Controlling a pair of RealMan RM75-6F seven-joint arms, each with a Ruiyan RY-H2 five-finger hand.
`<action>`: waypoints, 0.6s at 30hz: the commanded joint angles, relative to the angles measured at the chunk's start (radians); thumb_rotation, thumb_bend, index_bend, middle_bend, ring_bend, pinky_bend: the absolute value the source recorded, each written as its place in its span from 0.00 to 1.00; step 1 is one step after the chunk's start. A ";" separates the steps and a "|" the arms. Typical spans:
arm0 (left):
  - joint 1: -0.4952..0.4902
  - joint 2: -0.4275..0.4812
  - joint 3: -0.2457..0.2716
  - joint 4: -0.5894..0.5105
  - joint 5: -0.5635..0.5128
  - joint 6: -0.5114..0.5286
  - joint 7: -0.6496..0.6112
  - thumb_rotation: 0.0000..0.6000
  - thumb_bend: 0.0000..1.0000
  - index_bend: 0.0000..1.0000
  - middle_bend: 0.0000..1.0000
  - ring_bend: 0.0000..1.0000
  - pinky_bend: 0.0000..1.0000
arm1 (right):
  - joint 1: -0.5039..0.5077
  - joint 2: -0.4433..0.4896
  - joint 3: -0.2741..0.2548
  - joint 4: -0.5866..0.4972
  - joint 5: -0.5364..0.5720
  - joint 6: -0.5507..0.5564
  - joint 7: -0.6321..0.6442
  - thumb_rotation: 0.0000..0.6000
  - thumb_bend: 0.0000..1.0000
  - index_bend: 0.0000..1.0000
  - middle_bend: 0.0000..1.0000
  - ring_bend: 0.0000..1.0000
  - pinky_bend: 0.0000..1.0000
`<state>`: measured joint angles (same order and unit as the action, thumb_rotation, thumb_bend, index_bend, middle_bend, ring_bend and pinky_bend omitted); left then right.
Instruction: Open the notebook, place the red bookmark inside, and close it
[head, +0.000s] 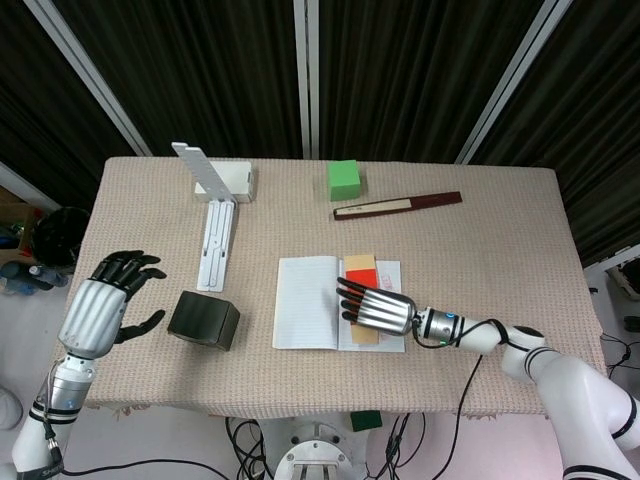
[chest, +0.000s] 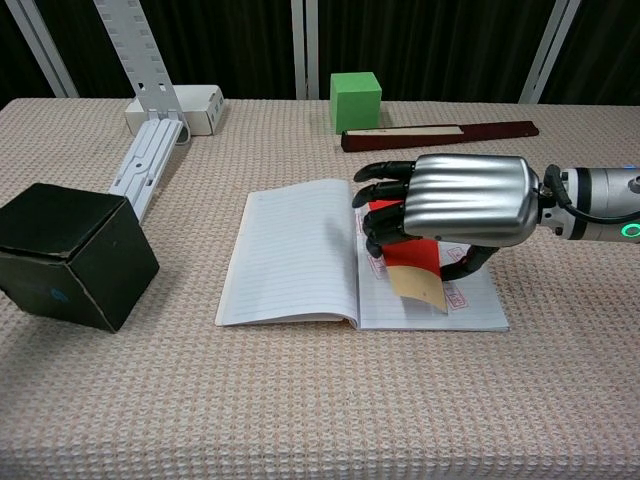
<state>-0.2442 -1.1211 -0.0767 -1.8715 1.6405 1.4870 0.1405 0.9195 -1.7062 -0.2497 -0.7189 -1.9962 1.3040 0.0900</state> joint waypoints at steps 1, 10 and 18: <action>0.002 -0.001 0.002 0.003 0.001 0.001 -0.002 1.00 0.16 0.37 0.27 0.19 0.21 | 0.016 0.004 0.015 -0.038 0.007 -0.019 -0.019 1.00 0.15 0.36 0.30 0.13 0.09; 0.004 -0.001 0.002 0.006 0.006 0.005 -0.007 1.00 0.16 0.37 0.27 0.19 0.21 | 0.018 0.019 0.030 -0.115 0.028 -0.068 -0.063 1.00 0.15 0.35 0.29 0.12 0.07; 0.004 -0.003 0.002 0.010 0.007 0.003 -0.009 1.00 0.16 0.37 0.27 0.19 0.21 | 0.010 0.023 0.032 -0.146 0.032 -0.083 -0.088 1.00 0.15 0.30 0.26 0.10 0.05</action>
<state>-0.2402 -1.1239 -0.0744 -1.8620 1.6472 1.4898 0.1312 0.9304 -1.6832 -0.2174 -0.8635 -1.9652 1.2223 0.0032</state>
